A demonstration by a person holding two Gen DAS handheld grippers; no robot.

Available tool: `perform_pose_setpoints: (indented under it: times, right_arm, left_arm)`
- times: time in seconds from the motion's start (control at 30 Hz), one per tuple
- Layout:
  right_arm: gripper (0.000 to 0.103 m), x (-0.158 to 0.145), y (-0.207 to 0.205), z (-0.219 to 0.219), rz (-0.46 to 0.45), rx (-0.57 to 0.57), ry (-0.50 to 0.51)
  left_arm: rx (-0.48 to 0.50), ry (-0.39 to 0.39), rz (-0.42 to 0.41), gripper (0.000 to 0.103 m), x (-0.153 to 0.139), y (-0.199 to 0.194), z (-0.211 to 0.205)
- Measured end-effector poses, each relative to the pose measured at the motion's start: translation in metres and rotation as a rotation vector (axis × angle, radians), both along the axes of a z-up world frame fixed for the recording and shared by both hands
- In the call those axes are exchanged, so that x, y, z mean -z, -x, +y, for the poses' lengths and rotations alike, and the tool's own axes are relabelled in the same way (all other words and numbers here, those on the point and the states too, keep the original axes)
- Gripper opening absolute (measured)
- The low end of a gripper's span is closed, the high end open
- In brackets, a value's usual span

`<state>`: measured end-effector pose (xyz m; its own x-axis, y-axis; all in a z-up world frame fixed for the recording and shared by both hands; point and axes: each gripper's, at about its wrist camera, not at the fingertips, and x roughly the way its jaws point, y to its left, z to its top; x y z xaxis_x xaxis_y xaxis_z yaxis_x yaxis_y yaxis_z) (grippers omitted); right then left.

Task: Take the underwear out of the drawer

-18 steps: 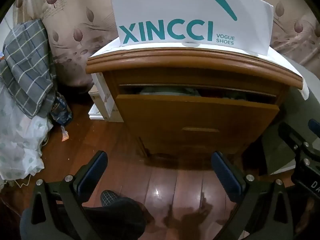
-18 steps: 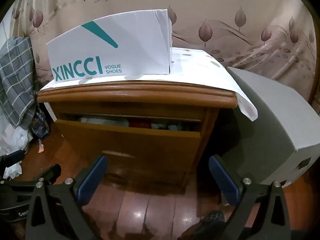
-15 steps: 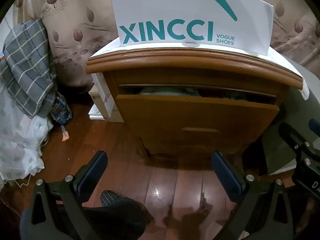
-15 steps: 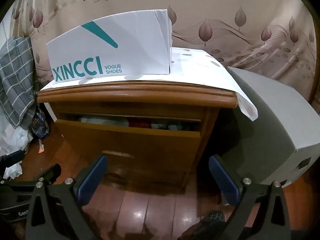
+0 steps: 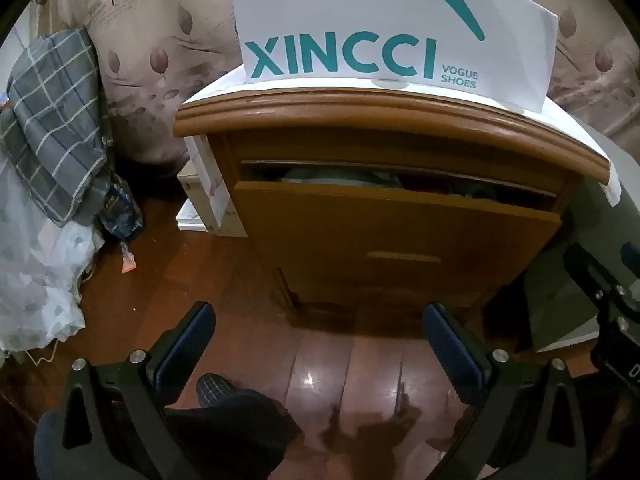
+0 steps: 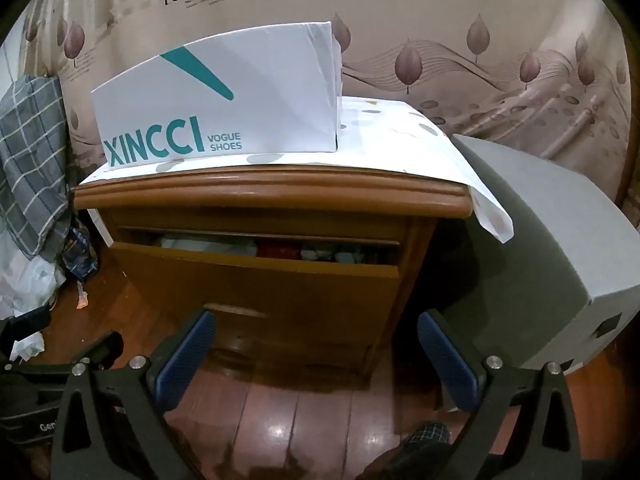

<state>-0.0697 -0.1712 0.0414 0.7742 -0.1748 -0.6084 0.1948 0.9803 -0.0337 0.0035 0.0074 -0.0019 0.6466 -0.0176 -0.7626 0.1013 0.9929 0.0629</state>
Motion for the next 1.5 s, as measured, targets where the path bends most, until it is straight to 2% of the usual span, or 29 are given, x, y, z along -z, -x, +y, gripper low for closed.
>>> perform_pose_setpoints:
  times: [1.5]
  right_arm:
    - [0.103, 0.0008, -0.0011, -0.0004, 0.000, 0.005, 0.009]
  left_arm:
    - [-0.032, -0.017, 0.002, 0.103, 0.0071, -0.0006, 0.0020]
